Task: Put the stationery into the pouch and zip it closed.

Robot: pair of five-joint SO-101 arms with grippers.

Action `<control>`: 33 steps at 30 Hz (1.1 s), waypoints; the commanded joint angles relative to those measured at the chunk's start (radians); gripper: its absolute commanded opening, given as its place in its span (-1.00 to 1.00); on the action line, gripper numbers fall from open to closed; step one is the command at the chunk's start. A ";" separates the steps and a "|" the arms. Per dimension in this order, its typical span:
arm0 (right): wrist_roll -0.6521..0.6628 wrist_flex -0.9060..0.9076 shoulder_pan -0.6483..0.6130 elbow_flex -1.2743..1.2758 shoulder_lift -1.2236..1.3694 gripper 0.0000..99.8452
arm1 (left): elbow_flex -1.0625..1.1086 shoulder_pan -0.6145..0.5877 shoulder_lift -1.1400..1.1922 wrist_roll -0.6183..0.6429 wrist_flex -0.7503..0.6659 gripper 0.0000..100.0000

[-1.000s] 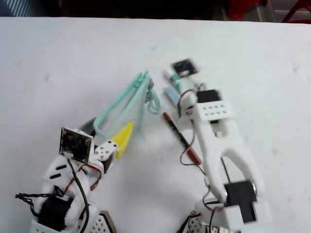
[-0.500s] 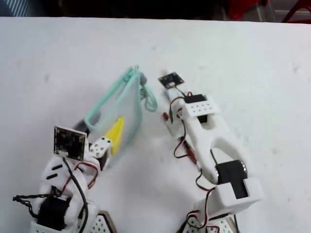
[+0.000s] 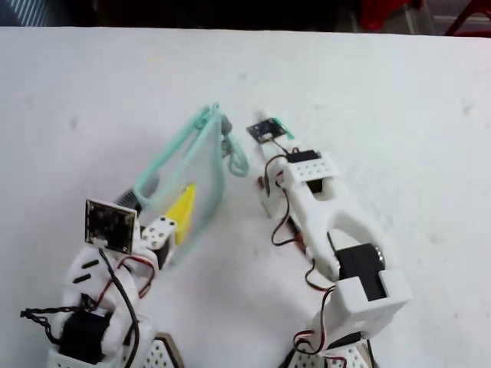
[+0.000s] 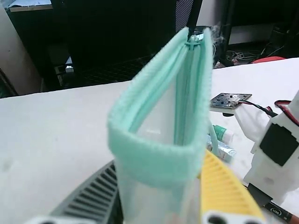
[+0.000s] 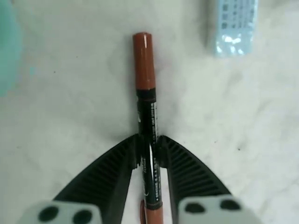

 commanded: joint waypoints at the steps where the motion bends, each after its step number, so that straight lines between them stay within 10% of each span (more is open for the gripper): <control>1: 0.011 -0.001 -0.002 -0.020 0.004 -0.90 | -0.006 -0.010 -0.001 0.011 -0.026 -0.56; 33: 0.011 -0.008 0.022 -0.023 0.002 -0.97 | -0.006 -0.007 -0.001 0.006 -0.026 -0.56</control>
